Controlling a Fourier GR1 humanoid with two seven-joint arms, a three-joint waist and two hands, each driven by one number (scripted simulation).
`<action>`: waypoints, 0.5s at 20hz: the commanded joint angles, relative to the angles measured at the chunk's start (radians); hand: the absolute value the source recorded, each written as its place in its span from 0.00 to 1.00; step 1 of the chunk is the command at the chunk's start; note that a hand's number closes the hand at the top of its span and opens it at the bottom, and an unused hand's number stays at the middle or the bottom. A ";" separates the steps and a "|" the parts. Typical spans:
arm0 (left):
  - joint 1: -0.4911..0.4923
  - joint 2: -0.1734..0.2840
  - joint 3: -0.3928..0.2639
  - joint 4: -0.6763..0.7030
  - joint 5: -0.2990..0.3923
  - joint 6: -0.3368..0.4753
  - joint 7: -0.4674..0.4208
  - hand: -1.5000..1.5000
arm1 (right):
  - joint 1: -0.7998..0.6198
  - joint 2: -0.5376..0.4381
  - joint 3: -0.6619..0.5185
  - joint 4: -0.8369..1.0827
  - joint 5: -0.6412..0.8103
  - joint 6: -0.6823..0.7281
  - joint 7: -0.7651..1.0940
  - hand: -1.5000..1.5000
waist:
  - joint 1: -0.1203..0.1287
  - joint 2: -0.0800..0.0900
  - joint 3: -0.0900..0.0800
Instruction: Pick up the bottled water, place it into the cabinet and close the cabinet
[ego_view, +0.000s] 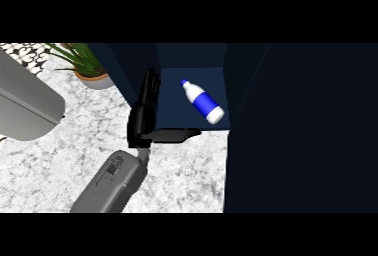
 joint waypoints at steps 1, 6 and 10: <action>-0.172 0.029 0.126 0.116 0.017 -0.048 -0.036 0.00 | 0.011 0.006 0.008 0.033 0.021 -0.009 -0.023 0.00 | 0.003 0.007 0.001; -0.025 0.098 0.086 -0.101 0.031 -0.110 0.023 0.00 | 0.025 -0.013 -0.002 -0.070 -0.024 -0.023 0.044 0.00 | 0.023 0.001 0.001; 0.015 0.079 0.051 -0.235 0.034 -0.100 0.111 0.00 | 0.064 -0.009 0.027 -0.059 0.011 -0.032 0.018 0.00 | 0.025 -0.001 0.002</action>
